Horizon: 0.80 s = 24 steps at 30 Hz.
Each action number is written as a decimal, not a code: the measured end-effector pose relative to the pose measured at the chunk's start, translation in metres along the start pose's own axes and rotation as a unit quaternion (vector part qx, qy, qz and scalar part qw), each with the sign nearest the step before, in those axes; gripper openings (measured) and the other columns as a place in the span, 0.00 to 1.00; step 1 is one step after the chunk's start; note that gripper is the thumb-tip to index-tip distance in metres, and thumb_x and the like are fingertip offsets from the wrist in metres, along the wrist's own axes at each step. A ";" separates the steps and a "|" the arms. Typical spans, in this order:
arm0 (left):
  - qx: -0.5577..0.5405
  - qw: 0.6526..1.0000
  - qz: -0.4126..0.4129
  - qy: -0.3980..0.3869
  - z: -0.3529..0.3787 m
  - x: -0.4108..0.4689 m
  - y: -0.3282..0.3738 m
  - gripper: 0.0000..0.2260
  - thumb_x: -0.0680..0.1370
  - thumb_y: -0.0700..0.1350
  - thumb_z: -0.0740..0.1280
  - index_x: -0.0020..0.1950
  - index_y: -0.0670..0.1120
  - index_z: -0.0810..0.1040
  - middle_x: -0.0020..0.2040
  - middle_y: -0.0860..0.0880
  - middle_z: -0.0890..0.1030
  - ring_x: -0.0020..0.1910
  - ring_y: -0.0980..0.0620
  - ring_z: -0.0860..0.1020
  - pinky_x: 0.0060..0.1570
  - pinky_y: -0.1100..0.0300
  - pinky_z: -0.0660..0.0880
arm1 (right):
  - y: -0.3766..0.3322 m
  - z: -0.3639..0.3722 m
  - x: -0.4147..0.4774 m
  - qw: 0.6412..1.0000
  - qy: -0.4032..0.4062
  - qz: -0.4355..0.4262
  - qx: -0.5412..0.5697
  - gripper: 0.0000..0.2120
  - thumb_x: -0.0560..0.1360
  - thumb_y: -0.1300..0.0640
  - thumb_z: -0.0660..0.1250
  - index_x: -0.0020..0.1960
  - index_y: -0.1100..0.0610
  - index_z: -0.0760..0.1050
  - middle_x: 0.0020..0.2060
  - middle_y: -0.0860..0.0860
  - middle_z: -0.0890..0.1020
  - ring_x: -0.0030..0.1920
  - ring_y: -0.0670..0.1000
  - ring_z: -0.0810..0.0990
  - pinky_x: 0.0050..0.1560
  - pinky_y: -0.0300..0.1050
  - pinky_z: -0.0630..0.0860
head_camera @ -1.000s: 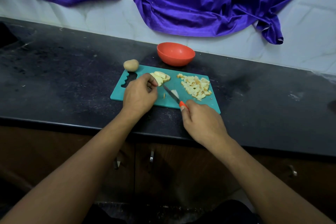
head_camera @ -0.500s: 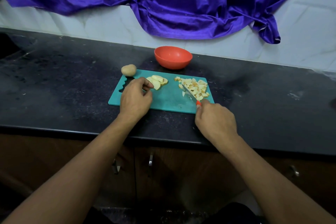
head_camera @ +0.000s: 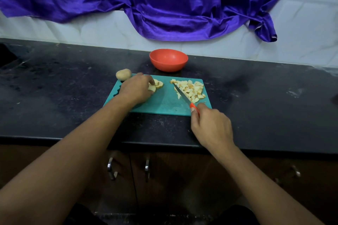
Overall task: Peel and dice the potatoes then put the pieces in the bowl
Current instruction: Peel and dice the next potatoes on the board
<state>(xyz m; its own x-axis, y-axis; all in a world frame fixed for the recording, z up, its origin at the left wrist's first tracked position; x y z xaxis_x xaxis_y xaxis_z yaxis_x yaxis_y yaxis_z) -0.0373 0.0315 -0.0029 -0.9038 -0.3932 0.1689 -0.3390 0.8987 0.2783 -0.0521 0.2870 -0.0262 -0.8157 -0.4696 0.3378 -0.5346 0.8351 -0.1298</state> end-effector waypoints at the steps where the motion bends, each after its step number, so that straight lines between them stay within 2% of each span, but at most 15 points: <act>1: 0.004 1.000 0.002 -0.007 -0.001 0.001 0.000 0.16 0.77 0.51 0.73 0.64 0.53 0.79 0.59 0.48 0.77 0.58 0.47 0.77 0.59 0.45 0.77 | 0.000 0.000 0.000 1.000 0.001 0.000 0.000 0.16 0.86 0.42 0.51 0.53 0.50 0.73 0.35 0.45 0.75 0.31 0.45 0.74 0.30 0.44 0.71; 5: 0.012 1.000 0.008 -0.027 -0.005 0.000 0.005 0.15 0.76 0.56 0.75 0.60 0.54 0.80 0.59 0.49 0.74 0.58 0.47 0.76 0.58 0.46 0.77 | 0.000 0.000 0.001 1.000 -0.010 0.003 -0.004 0.15 0.86 0.42 0.51 0.53 0.49 0.71 0.35 0.45 0.75 0.32 0.45 0.74 0.29 0.44 0.66; 13: -0.010 0.999 0.006 0.042 0.003 -0.008 0.007 0.16 0.77 0.53 0.75 0.62 0.52 0.78 0.62 0.47 0.78 0.57 0.47 0.78 0.57 0.46 0.78 | 0.000 0.000 0.001 1.000 -0.003 0.004 -0.001 0.14 0.85 0.41 0.51 0.51 0.48 0.70 0.35 0.45 0.75 0.31 0.44 0.73 0.29 0.44 0.66; 18: -0.056 0.996 0.032 0.057 0.007 -0.018 0.012 0.11 0.76 0.51 0.74 0.56 0.54 0.78 0.51 0.56 0.82 0.51 0.52 0.80 0.49 0.50 0.79 | 0.000 -0.001 0.001 1.000 -0.008 0.005 0.000 0.13 0.85 0.41 0.51 0.50 0.48 0.68 0.35 0.44 0.74 0.31 0.44 0.73 0.28 0.43 0.64; 24: -0.186 0.979 0.082 0.012 0.011 -0.038 0.004 0.09 0.73 0.49 0.78 0.49 0.56 0.80 0.43 0.58 0.83 0.43 0.59 0.81 0.50 0.49 0.80 | -0.001 0.000 0.001 1.000 -0.011 0.003 -0.002 0.15 0.85 0.41 0.51 0.52 0.48 0.70 0.35 0.44 0.74 0.32 0.45 0.74 0.29 0.43 0.68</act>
<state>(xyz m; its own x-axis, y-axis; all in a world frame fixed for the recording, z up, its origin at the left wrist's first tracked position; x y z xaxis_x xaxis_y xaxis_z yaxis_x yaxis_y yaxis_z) -0.0076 0.0524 -0.0180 -0.9302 -0.2575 0.2615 -0.0664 0.8189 0.5700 -0.0523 0.2862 -0.0261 -0.8229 -0.4712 0.3174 -0.5293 0.8388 -0.1273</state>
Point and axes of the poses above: each hand's wrist, its own x-axis towards the middle knuckle, its own z-axis out of the palm, y = z × x, the point moved 3 cm from there along x, towards the middle knuckle
